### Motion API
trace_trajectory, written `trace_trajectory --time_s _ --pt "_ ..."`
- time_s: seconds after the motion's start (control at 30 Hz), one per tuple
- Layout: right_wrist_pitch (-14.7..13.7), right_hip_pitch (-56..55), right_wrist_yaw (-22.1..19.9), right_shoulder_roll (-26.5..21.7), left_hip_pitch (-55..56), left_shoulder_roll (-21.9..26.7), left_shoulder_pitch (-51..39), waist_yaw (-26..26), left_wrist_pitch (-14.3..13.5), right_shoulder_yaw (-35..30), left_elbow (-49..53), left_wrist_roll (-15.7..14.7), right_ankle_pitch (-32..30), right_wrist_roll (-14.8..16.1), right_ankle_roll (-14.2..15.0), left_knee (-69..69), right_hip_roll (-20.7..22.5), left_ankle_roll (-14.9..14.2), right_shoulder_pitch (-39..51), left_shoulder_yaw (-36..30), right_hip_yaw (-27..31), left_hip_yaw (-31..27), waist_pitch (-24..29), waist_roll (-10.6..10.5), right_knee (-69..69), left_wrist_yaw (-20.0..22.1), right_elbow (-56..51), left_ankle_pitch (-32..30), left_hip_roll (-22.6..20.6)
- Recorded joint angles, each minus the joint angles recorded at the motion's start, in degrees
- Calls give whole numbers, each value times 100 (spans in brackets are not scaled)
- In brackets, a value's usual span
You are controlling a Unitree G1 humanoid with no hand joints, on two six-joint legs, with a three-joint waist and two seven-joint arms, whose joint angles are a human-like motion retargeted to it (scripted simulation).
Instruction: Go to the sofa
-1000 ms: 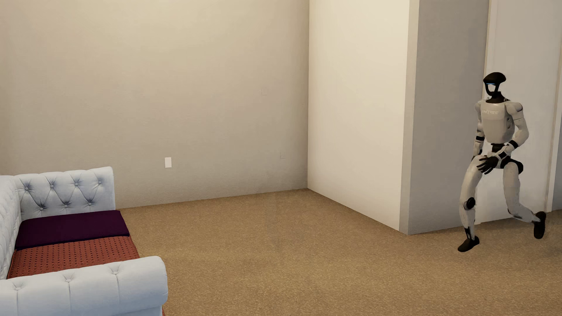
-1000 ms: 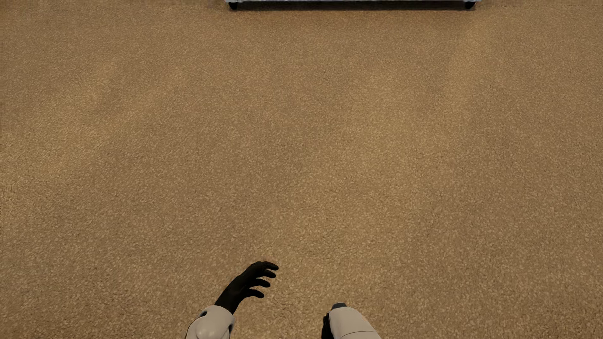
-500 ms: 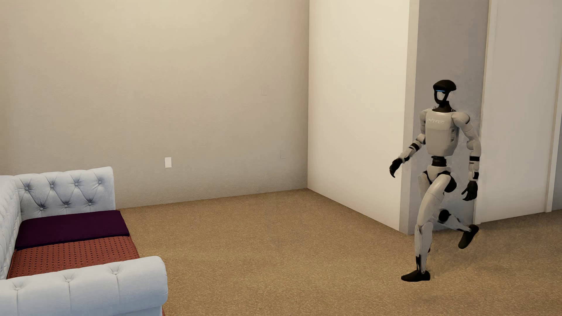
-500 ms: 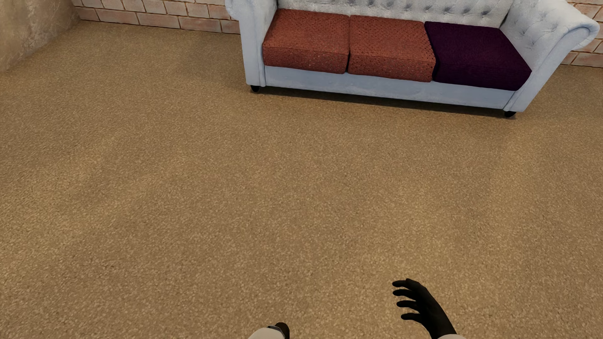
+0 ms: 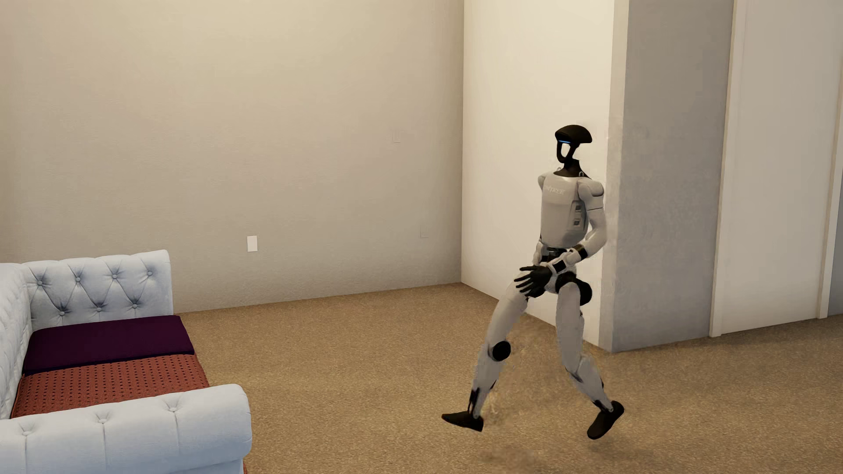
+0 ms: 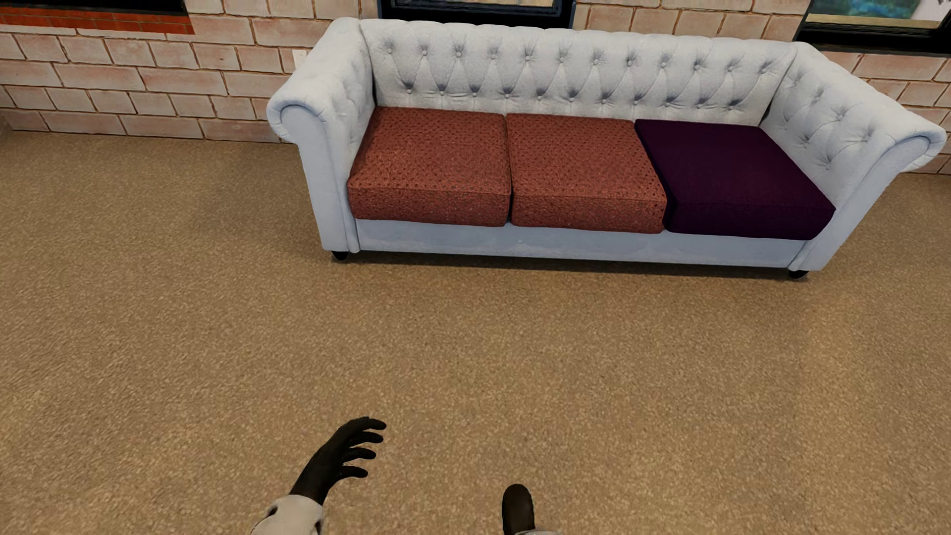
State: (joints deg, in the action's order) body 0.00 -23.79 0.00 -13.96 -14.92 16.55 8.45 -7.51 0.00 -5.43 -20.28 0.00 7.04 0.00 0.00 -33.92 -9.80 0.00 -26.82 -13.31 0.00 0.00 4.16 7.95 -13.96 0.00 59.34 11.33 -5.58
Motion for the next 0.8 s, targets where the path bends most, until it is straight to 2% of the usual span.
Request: trace_trajectory --time_s 0.03,0.07,0.1,0.13,0.17,0.2,0.23,0.3,0.37,0.43,0.5,0.6,0.63,0.67,0.7,0.8 --pt "0 -33 0 -12 -233 -19 -26 -194 0 100 102 0 55 0 0 -51 -58 0 18 -13 0 0 -88 -1 276 0 27 136 121" --pt "0 -73 0 -15 -447 -49 6 -380 0 222 119 0 472 0 0 -134 -104 0 29 -55 0 0 -200 -30 -1107 0 7 194 287" --pt "0 -114 0 -25 -659 -70 104 -554 0 307 109 0 482 0 0 -234 -163 0 21 -151 0 0 -331 -53 -1482 0 -69 135 487" --pt "0 71 0 -57 -752 -103 191 -639 0 291 31 0 -464 0 0 -459 -93 0 10 -269 0 0 -486 -129 -1401 0 -129 -107 740" --pt "0 -545 0 1 -699 -102 269 -404 0 394 -189 0 -1210 0 0 -841 29 0 101 -419 0 0 -600 -206 -2216 0 -185 -619 824" --pt "0 -734 0 -19 -732 -138 379 -152 0 180 -560 0 -1322 0 0 -1268 135 0 201 -538 0 0 -509 -282 -2961 0 -367 -1276 766" --pt "0 -613 0 -70 -582 -171 548 -113 0 46 -891 0 -1089 0 0 -1821 267 0 433 -639 0 0 -426 -323 -3215 0 -647 -1633 651" --pt "0 -190 0 -152 326 -97 477 -365 0 -117 -1742 0 -703 0 0 -2777 330 0 877 -1322 0 0 -330 -426 -3191 0 -1419 -1239 735" --pt "0 370 0 -53 1481 -36 487 -348 0 129 -2179 0 -563 0 0 -3260 422 0 1147 -1432 0 0 -225 -442 -2736 0 -2232 -1087 723" --pt "0 857 0 -64 2262 4 639 -91 0 106 -2303 0 -548 0 0 -2795 514 0 1277 -1173 0 0 -90 -395 -2349 0 -2981 -1096 647" --pt "0 1180 0 -91 2664 36 790 156 0 128 -2323 0 -583 0 0 -1468 530 0 1371 -951 0 0 -96 -378 -2069 0 -3481 -1180 435" --pt "0 1494 0 -114 2647 33 1012 602 0 34 -2202 0 -626 0 0 382 584 0 1295 -712 0 0 -208 -388 -1763 0 -3846 -247 168" --pt "0 1602 0 -93 2542 -37 1069 700 0 -63 -2247 0 -596 0 0 683 612 0 1292 -495 0 0 -215 -384 -1699 0 -3801 -337 155" --pt "0 1706 0 -96 2415 -25 1093 709 0 -190 -2250 0 -511 0 0 803 636 0 1317 -598 0 0 -234 -409 -1667 0 -3705 -600 175" --pt "0 1866 0 -123 2266 -20 1097 616 0 -366 -2307 0 -381 0 0 846 729 0 1324 -732 0 0 -252 -494 -1587 0 -3565 -607 227" --pt "0 2389 0 -88 1938 49 944 365 0 -767 -2395 0 -127 0 0 850 756 0 1171 -1199 0 0 -308 -467 -1296 0 -2950 -222 267"
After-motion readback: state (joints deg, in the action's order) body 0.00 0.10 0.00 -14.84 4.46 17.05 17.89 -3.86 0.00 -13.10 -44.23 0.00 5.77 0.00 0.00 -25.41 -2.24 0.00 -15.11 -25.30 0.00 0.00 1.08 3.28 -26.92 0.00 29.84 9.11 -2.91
